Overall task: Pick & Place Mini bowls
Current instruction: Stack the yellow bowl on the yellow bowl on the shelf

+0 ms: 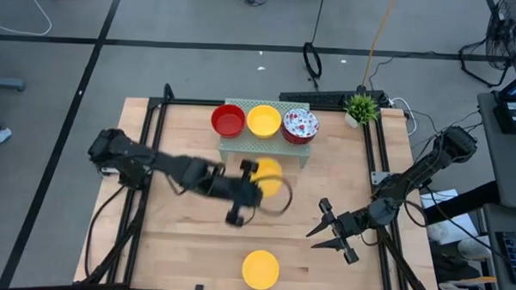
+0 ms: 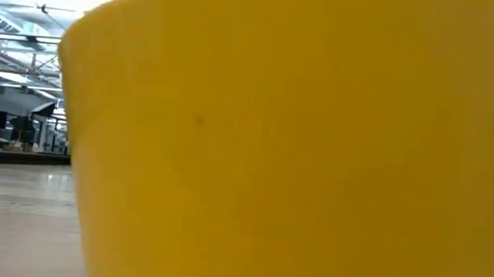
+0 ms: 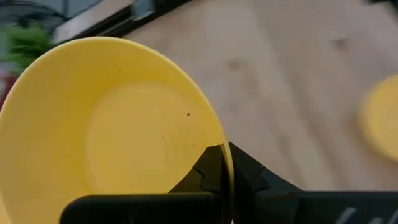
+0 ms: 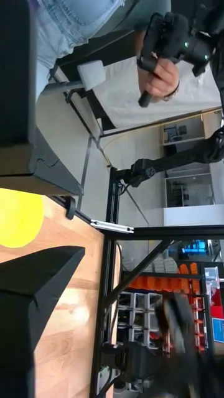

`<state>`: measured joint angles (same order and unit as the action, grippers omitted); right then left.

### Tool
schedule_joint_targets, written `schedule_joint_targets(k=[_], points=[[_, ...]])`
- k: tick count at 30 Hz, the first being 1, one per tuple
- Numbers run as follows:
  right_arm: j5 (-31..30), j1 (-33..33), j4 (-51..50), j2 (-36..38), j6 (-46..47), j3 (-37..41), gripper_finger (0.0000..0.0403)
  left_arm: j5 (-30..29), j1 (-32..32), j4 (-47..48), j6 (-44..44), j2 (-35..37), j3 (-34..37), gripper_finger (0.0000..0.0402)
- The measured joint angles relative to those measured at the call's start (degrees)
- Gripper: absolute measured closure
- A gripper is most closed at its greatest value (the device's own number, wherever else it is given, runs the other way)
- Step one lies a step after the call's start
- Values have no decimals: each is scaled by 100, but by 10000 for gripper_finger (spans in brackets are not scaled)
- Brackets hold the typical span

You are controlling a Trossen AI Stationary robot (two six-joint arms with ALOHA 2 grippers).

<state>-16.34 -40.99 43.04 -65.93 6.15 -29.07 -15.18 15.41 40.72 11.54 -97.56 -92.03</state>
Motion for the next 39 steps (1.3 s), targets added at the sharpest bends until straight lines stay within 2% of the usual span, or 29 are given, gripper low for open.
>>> schedule_joint_targets(k=[7,14,19,29,36,39], points=[[0,0,-266,0,-31,-1,271,2,-1096,-52,771,0,0,394],[-4,4,-590,0,-332,1,271,6,-2019,-214,1034,0,0,392],[-7,13,-613,0,-615,1,271,386,-2548,-216,1024,-56,0,394],[-7,13,-629,0,-795,1,271,643,-3029,-320,881,-74,4,390],[-7,13,-635,0,-859,1,271,803,-3049,-333,877,-74,4,396],[-7,13,-644,0,-859,1,271,791,-3055,-331,867,-74,4,387]])
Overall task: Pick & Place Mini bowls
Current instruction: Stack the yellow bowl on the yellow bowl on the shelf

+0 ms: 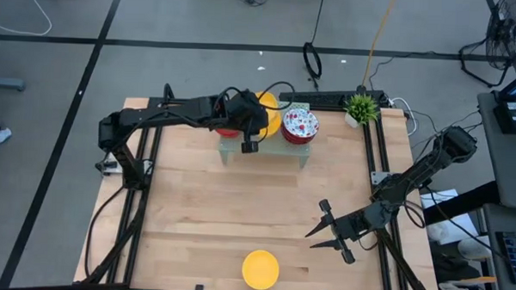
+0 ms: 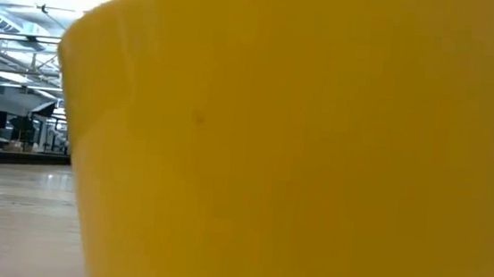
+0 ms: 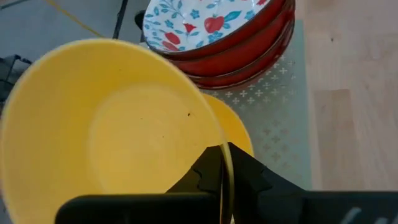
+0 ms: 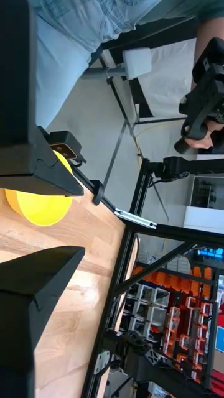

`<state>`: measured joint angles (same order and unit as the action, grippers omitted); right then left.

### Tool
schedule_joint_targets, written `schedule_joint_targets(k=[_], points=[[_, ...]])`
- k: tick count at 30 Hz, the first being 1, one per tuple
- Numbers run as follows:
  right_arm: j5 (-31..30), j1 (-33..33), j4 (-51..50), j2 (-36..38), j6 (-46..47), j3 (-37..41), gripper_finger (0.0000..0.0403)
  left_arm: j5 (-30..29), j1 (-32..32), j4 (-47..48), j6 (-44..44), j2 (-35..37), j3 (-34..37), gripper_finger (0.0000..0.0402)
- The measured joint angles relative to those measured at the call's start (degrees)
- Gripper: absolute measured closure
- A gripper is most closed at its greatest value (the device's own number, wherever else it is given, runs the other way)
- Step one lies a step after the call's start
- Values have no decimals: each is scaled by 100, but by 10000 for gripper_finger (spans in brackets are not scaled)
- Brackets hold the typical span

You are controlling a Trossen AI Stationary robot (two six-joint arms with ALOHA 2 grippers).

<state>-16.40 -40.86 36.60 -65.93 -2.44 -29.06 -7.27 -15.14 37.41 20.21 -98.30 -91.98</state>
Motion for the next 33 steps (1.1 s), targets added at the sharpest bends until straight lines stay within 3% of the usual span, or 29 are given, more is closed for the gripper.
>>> schedule_joint_targets(k=[18,26,33], points=[[0,0,18,0,0,0,271,173,26,32,-182,-189,2,395],[23,-24,434,0,17,4,271,-36,22,-95,-135,-390,-5,372],[974,-50,1609,4,-85,4,270,-295,50,-119,-339,-379,-2,368]])
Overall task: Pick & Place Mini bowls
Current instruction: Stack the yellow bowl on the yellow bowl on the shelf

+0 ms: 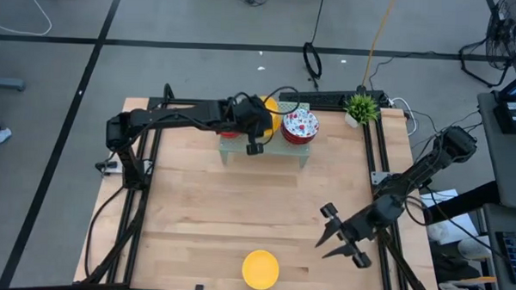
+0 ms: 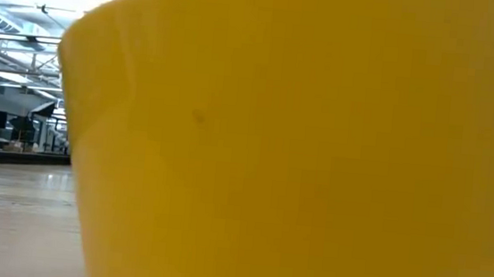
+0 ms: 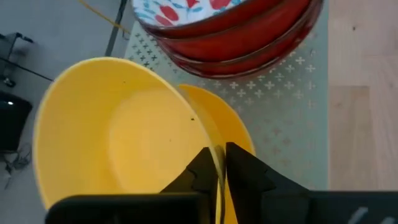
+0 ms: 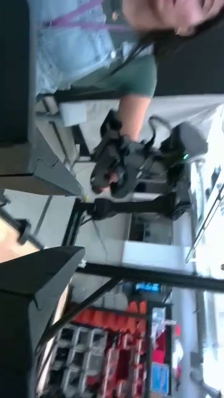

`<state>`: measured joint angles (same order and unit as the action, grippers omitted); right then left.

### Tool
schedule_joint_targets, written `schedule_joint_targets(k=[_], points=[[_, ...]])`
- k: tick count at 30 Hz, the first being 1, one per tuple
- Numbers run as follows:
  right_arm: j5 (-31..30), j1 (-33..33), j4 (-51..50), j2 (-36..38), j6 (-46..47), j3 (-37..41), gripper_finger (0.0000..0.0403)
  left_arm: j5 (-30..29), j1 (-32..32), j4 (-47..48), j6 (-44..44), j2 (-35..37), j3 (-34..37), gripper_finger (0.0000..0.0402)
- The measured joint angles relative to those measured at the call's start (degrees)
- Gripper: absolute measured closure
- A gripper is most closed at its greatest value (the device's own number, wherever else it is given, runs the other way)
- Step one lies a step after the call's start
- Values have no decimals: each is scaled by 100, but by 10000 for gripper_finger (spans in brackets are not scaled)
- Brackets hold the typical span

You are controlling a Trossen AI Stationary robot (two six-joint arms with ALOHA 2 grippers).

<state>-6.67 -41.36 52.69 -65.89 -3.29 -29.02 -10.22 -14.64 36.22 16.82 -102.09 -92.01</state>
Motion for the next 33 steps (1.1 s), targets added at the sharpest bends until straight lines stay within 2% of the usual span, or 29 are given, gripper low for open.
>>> schedule_joint_targets(k=[6,12,17,20,26,33], points=[[80,0,60,0,-2,0,270,-24,80,10,-27,-2,0,311],[80,0,47,0,0,0,270,-623,209,39,95,99,2,248],[80,0,16,0,0,0,270,-682,419,-32,79,491,0,222],[79,0,-11,0,0,0,270,-513,677,23,-310,715,0,218],[78,0,-149,0,5,-1,270,388,1710,266,-1190,659,-7,218],[79,0,-474,0,556,-2,270,579,3544,301,-1298,335,-2,218]])
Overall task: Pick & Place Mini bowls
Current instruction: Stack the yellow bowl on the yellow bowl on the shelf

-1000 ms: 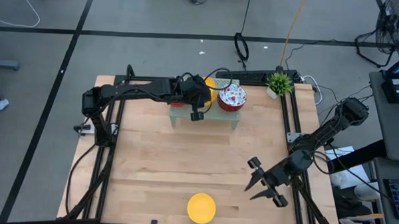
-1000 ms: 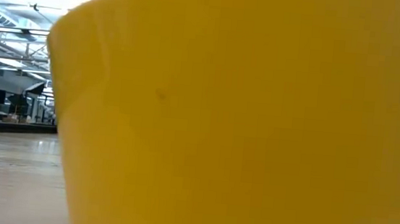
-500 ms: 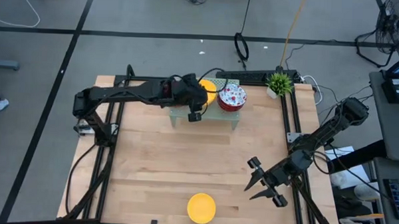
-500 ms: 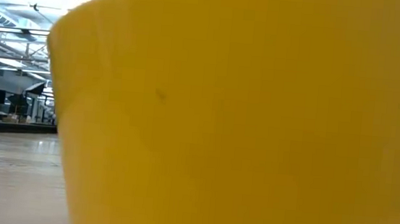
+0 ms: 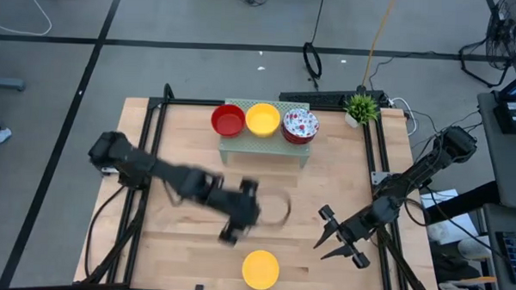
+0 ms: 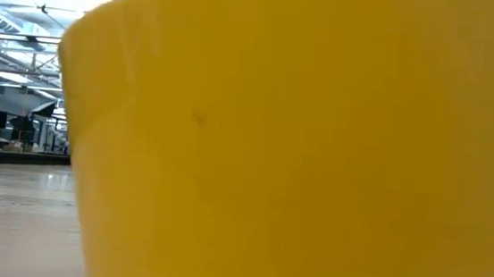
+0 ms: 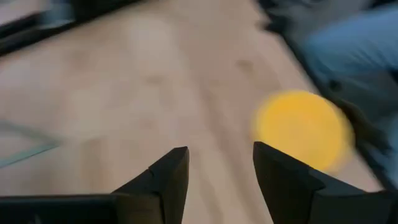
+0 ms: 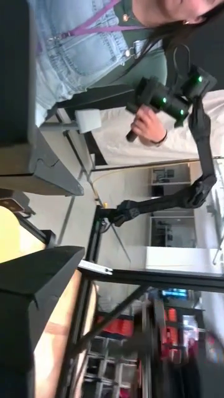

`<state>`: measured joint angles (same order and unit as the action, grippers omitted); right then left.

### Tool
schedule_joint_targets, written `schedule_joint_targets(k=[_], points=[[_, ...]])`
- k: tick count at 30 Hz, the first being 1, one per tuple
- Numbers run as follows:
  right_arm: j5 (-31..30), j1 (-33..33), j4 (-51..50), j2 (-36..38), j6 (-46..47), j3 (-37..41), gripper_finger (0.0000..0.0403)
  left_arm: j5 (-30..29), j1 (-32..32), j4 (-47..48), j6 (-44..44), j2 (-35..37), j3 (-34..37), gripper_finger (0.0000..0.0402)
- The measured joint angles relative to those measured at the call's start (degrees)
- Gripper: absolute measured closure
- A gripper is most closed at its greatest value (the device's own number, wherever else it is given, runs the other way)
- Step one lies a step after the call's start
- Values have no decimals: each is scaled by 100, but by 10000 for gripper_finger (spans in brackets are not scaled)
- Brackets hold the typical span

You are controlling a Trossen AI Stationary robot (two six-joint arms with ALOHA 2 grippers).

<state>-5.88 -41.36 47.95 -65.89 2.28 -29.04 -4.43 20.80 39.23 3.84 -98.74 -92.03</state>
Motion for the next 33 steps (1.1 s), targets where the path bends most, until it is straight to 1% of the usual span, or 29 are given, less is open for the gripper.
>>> schedule_joint_targets(k=[3,5,8,12,15,18,23,28,33], points=[[-2,1,-112,0,47,0,270,-30,676,-136,18,-255,0,218],[-1,0,-112,0,47,0,270,-163,1056,-319,27,-433,2,218],[-41,2,-110,0,49,0,270,-242,1434,-778,32,-745,0,218],[-385,2,-112,0,205,0,270,-241,1743,-1254,74,-1165,2,218],[-611,2,-110,0,378,0,270,-88,1863,-1460,-43,-1453,0,218],[-630,2,-111,0,501,0,270,-49,1945,-1550,-88,-1746,2,218],[-642,2,-112,0,678,0,270,-95,1917,-1635,165,-2094,4,218],[-649,2,-110,0,755,0,270,-306,1797,-1581,-98,-2263,6,218],[-650,2,-108,0,757,0,270,-180,1767,-1411,-210,-2295,6,218]])
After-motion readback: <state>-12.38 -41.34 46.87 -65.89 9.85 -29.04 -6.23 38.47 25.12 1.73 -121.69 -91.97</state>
